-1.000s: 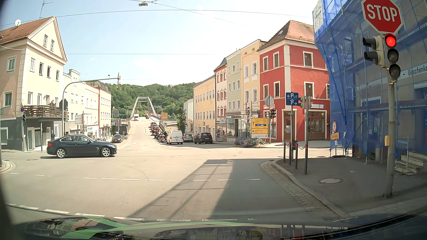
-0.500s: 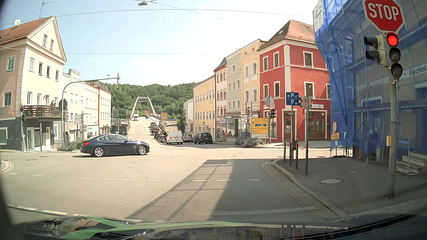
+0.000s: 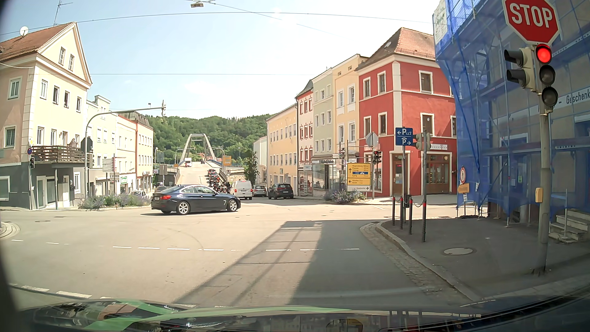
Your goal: Follow the waypoints while adhering to traffic rules and regulations
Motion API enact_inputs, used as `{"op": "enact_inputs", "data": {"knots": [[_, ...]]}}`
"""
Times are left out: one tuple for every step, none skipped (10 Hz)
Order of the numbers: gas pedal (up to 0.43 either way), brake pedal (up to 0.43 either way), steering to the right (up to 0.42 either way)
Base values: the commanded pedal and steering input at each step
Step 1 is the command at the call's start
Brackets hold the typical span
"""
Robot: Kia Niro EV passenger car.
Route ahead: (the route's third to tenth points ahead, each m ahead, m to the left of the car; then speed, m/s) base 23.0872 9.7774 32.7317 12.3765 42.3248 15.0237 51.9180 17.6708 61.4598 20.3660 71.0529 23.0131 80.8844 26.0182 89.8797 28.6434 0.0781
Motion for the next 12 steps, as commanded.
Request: {"op": "enact_inputs", "data": {"knots": [[0.000,0.165,0.021],[0.000,0.165,0.021],[0.000,0.165,0.021],[0.000,0.171,0.021],[0.000,0.177,0.021],[0.000,0.189,0.021],[0.000,0.189,0.021],[0.000,0.189,0.021],[0.000,0.183,0.021],[0.000,0.171,0.021],[0.000,0.159,0.021],[0.000,0.165,0.021]]}}
